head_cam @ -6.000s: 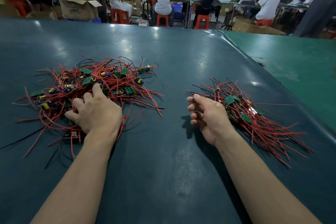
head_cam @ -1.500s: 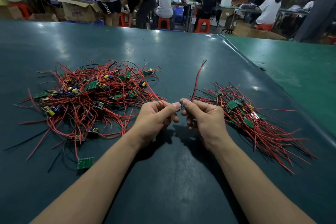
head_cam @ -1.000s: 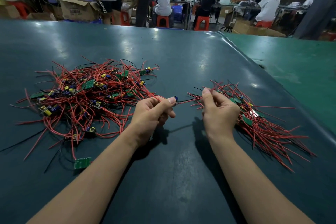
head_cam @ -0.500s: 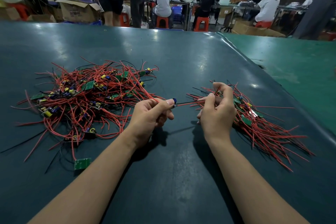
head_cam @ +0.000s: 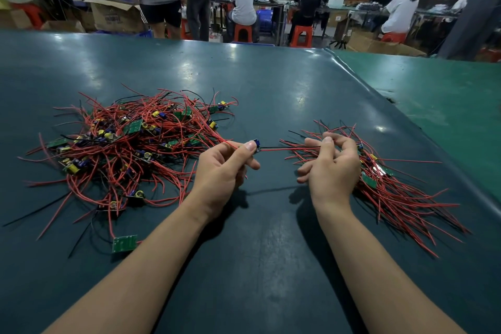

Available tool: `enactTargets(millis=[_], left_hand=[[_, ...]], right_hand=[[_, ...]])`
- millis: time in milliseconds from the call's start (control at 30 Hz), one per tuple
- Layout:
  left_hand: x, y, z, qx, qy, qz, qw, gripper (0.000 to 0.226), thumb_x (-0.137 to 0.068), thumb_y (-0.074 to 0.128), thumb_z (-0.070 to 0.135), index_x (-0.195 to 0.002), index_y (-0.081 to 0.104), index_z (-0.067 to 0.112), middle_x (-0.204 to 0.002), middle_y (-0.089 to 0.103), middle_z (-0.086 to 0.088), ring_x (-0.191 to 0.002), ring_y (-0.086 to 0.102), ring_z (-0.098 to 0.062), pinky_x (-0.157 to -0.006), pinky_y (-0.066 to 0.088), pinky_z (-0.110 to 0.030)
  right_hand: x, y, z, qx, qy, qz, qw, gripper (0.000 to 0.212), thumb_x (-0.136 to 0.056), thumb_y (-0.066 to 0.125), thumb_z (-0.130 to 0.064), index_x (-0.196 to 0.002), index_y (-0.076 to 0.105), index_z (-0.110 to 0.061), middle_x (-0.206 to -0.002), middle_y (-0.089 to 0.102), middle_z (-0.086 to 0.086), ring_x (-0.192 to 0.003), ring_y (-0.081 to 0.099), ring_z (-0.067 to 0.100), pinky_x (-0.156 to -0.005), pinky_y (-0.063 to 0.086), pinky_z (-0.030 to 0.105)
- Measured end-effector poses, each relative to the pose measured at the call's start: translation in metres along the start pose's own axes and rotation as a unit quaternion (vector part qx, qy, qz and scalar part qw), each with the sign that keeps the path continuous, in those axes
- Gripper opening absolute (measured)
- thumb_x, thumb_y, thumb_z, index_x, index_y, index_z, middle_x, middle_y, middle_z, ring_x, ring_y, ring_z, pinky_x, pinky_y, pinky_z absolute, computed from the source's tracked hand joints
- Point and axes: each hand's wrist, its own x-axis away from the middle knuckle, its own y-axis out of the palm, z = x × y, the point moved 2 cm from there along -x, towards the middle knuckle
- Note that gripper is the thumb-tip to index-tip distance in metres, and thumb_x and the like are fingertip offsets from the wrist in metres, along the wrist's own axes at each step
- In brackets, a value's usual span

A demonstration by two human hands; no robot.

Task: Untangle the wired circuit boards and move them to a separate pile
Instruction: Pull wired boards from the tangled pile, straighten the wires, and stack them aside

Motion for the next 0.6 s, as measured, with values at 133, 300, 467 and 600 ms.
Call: enactTargets(millis=[133, 300, 467, 600], left_hand=[[0.0, -0.001, 0.0, -0.07, 0.054, 0.057, 0.994, 0.017, -0.09, 0.066, 0.019, -0.077, 0.062, 0.009, -0.061, 0.065, -0.005, -0.04, 0.041, -0.005, -0.043, 0.033, -0.013], [0.002, -0.004, 0.005, -0.156, 0.132, 0.106, 0.973, 0.018, -0.092, 0.064, 0.023, -0.084, 0.063, 0.007, -0.069, 0.065, 0.002, -0.056, 0.054, -0.002, -0.058, 0.043, -0.015], [0.004, -0.003, 0.017, 0.037, 0.1, 0.08, 0.991, 0.022, -0.081, 0.066, 0.032, -0.078, 0.054, 0.013, -0.075, 0.071, -0.007, -0.067, 0.07, -0.022, -0.065, 0.058, -0.032], [0.004, -0.003, 0.019, 0.111, 0.032, 0.004, 0.993, 0.039, -0.073, 0.078, 0.033, -0.063, 0.043, 0.018, -0.049, 0.052, -0.003, -0.033, 0.043, -0.012, -0.038, 0.037, -0.018]], right_hand=[[0.002, 0.001, -0.001, 0.022, -0.009, -0.012, 1.0, 0.015, -0.103, 0.041, -0.014, -0.092, 0.05, -0.02, -0.089, 0.071, -0.003, -0.035, 0.056, 0.017, -0.032, 0.041, 0.023], [0.003, 0.003, 0.006, 0.088, 0.004, -0.061, 0.994, 0.009, -0.096, 0.056, -0.013, -0.093, 0.064, -0.017, -0.089, 0.072, 0.003, -0.051, 0.065, 0.012, -0.043, 0.05, 0.025], [0.001, -0.001, 0.001, 0.191, -0.017, -0.088, 0.977, 0.031, -0.089, 0.07, -0.028, -0.118, 0.065, -0.02, -0.093, 0.066, -0.003, -0.089, 0.06, 0.013, -0.081, 0.047, 0.029], [0.008, 0.006, -0.003, -0.017, 0.108, -0.209, 0.972, 0.022, -0.093, 0.065, -0.029, -0.08, 0.076, -0.015, -0.062, 0.061, -0.009, -0.044, 0.042, 0.006, -0.042, 0.031, 0.018]])
